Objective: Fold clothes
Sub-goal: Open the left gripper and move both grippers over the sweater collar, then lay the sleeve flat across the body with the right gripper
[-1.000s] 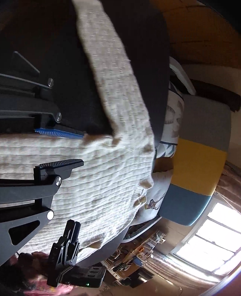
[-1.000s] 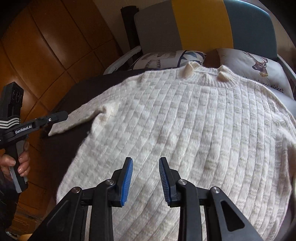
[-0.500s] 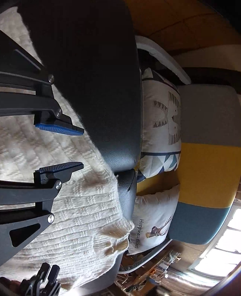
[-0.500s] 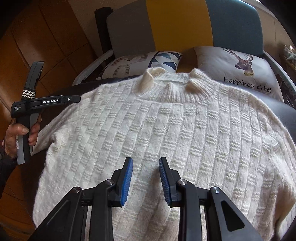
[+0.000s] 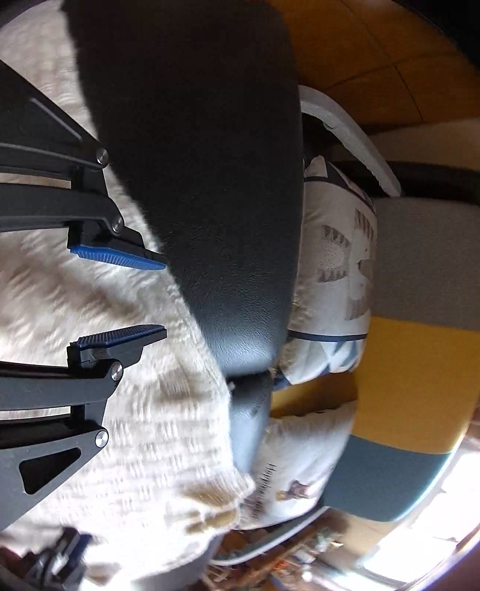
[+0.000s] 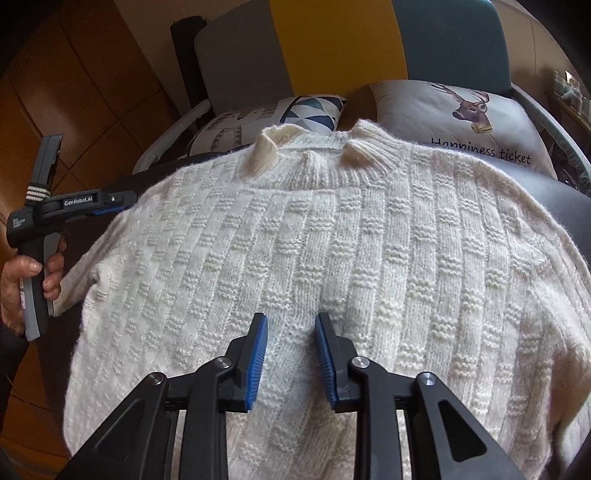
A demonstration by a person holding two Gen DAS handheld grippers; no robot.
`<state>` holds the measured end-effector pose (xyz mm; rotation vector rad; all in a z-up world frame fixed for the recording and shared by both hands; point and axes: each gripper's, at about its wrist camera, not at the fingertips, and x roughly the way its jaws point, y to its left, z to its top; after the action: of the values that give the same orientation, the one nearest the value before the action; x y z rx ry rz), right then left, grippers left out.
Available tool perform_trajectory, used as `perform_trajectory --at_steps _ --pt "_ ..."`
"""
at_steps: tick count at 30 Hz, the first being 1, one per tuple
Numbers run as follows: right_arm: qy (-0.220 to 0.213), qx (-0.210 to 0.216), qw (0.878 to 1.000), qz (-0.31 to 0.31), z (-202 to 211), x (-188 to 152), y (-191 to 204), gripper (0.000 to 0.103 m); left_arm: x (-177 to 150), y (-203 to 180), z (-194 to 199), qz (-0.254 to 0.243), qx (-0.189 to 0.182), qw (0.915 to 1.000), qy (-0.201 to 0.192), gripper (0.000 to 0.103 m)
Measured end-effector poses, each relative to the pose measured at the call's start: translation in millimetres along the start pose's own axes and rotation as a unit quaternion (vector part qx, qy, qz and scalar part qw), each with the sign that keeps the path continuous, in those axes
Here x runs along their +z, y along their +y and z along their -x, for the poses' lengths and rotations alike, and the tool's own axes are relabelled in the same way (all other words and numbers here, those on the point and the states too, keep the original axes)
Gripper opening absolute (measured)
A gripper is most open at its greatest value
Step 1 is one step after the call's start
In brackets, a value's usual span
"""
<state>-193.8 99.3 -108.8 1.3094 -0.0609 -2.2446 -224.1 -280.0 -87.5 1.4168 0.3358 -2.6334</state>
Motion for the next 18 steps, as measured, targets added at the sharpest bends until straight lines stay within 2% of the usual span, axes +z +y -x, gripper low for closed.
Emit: perform_trajectory --at_steps 5,8,11,14,18 --pt "-0.032 0.025 0.998 -0.051 44.7 -24.7 -17.2 0.03 -26.7 -35.9 31.0 -0.027 -0.048 0.9985 -0.004 0.032" --pt "-0.042 0.032 0.993 -0.103 79.0 -55.9 -38.9 0.03 -50.2 -67.9 42.2 -0.053 -0.082 0.9952 0.008 0.033" --pt "-0.056 0.028 0.983 -0.17 121.4 -95.4 -77.0 0.03 -75.3 -109.3 49.2 -0.085 -0.117 0.9893 0.022 0.034" --pt "-0.087 0.005 0.964 -0.25 168.6 -142.6 -119.6 0.031 -97.0 -156.6 53.7 -0.121 -0.145 0.9814 0.036 0.035" --pt "-0.14 -0.035 0.922 -0.359 228.7 -210.5 -175.8 0.032 -122.6 -223.3 57.9 -0.17 -0.178 0.9676 0.056 0.036"
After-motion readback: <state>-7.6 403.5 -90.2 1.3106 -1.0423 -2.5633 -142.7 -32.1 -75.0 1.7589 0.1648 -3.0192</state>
